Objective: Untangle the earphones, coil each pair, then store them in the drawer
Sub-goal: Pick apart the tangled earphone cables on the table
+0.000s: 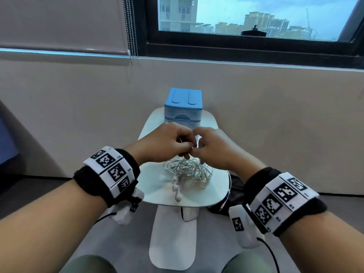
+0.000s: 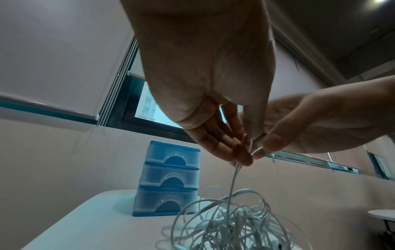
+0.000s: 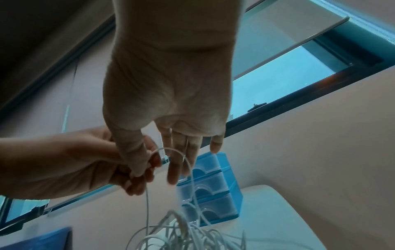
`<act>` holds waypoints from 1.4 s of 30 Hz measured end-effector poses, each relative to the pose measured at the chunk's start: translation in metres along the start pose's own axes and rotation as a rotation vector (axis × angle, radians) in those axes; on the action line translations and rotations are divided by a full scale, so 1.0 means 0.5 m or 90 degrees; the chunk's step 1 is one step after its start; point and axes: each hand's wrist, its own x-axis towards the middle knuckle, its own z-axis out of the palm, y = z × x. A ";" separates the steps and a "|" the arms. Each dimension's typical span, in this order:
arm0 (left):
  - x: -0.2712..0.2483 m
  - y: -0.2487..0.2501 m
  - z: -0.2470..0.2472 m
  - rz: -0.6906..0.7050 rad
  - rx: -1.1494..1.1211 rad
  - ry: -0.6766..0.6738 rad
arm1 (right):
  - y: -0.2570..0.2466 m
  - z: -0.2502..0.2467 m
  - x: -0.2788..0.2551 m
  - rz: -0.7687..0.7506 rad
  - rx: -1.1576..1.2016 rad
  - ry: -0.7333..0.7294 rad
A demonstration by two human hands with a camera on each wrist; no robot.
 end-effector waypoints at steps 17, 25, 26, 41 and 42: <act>0.029 -0.067 0.053 -0.121 0.540 -0.161 | 0.007 -0.064 -0.027 0.135 -0.265 -0.206; 0.011 -0.053 0.012 -0.238 0.531 -0.125 | 0.014 -0.011 0.002 0.122 -0.103 -0.204; 0.009 -0.057 0.007 -0.216 0.512 -0.108 | 0.014 -0.006 0.004 0.118 -0.099 -0.210; -0.036 -0.128 0.027 -0.160 0.372 -0.236 | 0.024 0.038 -0.036 0.161 -0.134 -0.297; -0.041 -0.132 0.029 -0.164 0.365 -0.225 | 0.022 0.044 -0.034 0.159 -0.119 -0.296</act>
